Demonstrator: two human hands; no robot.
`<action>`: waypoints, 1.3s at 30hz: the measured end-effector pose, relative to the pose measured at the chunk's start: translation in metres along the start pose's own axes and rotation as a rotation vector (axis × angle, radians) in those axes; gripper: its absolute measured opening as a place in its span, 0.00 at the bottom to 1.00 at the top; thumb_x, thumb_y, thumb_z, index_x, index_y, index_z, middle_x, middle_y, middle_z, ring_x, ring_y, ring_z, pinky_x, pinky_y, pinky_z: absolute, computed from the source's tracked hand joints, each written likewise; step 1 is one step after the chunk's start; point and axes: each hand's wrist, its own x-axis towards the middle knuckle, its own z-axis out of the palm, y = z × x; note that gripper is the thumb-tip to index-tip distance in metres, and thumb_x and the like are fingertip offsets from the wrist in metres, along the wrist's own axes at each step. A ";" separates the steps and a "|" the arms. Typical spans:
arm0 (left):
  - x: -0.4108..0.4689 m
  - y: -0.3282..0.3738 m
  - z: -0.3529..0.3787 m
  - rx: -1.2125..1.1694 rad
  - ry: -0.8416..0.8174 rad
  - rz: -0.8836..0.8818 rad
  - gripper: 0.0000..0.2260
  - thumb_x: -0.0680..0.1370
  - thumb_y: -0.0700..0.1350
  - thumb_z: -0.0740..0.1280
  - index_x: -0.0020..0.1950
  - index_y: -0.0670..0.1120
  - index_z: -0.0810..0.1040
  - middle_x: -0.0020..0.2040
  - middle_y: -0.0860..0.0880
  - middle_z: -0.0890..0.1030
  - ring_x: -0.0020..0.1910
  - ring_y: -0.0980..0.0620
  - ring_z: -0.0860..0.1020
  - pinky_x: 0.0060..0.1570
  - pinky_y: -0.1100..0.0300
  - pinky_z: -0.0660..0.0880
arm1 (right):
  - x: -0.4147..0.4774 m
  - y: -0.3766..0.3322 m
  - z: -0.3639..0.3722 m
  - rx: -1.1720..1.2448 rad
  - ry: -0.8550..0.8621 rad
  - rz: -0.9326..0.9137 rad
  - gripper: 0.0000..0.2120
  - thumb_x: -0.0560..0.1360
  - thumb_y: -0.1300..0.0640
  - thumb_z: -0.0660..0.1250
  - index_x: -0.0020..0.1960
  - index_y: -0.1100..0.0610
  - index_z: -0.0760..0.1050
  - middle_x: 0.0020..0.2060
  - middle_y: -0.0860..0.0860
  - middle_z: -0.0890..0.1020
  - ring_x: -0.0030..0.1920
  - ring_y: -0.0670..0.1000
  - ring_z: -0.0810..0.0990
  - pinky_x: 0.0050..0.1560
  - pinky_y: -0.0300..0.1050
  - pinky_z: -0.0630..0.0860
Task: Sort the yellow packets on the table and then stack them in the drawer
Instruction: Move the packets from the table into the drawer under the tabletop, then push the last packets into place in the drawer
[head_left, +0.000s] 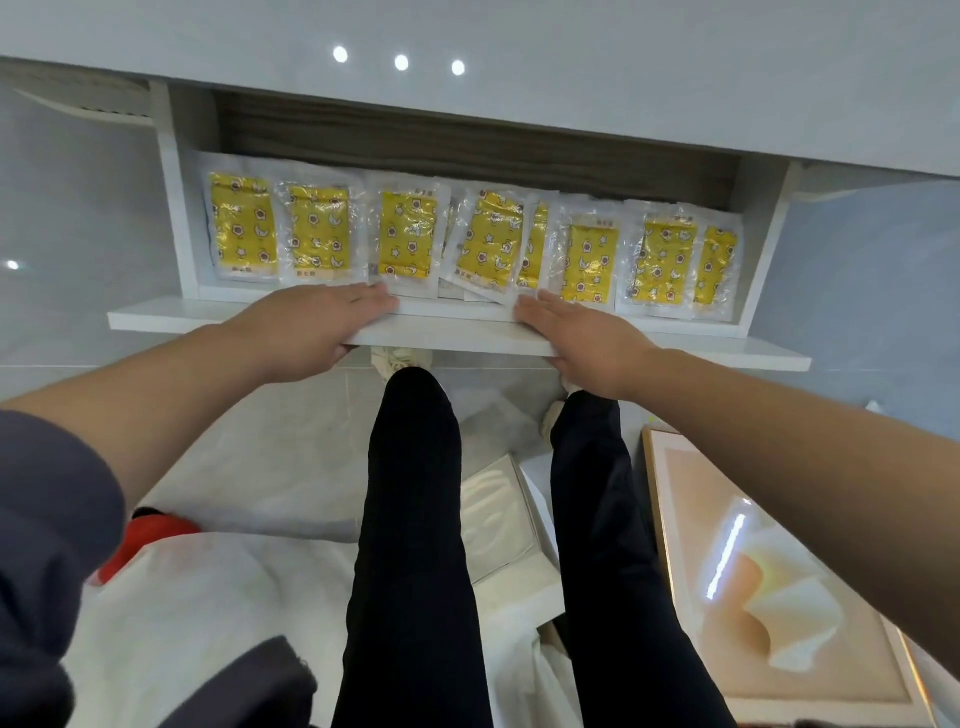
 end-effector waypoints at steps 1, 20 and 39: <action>0.002 -0.001 -0.003 -0.006 0.006 -0.005 0.32 0.79 0.39 0.63 0.78 0.56 0.54 0.79 0.57 0.53 0.73 0.50 0.64 0.65 0.54 0.70 | 0.001 0.001 -0.003 0.001 0.005 0.001 0.30 0.79 0.62 0.62 0.77 0.51 0.55 0.78 0.48 0.53 0.78 0.49 0.51 0.72 0.49 0.60; 0.009 0.019 -0.056 0.498 0.508 -0.025 0.55 0.61 0.52 0.81 0.79 0.50 0.51 0.79 0.41 0.44 0.77 0.39 0.42 0.71 0.35 0.47 | -0.008 0.001 -0.049 -0.537 0.521 0.112 0.52 0.65 0.55 0.77 0.78 0.45 0.48 0.78 0.56 0.49 0.77 0.62 0.49 0.71 0.71 0.50; 0.043 0.009 -0.118 0.464 0.600 -0.103 0.57 0.64 0.48 0.79 0.79 0.49 0.39 0.78 0.42 0.37 0.78 0.42 0.41 0.71 0.34 0.44 | 0.013 0.036 -0.123 -0.548 0.611 0.137 0.58 0.63 0.42 0.77 0.79 0.47 0.41 0.78 0.57 0.46 0.77 0.65 0.45 0.70 0.74 0.47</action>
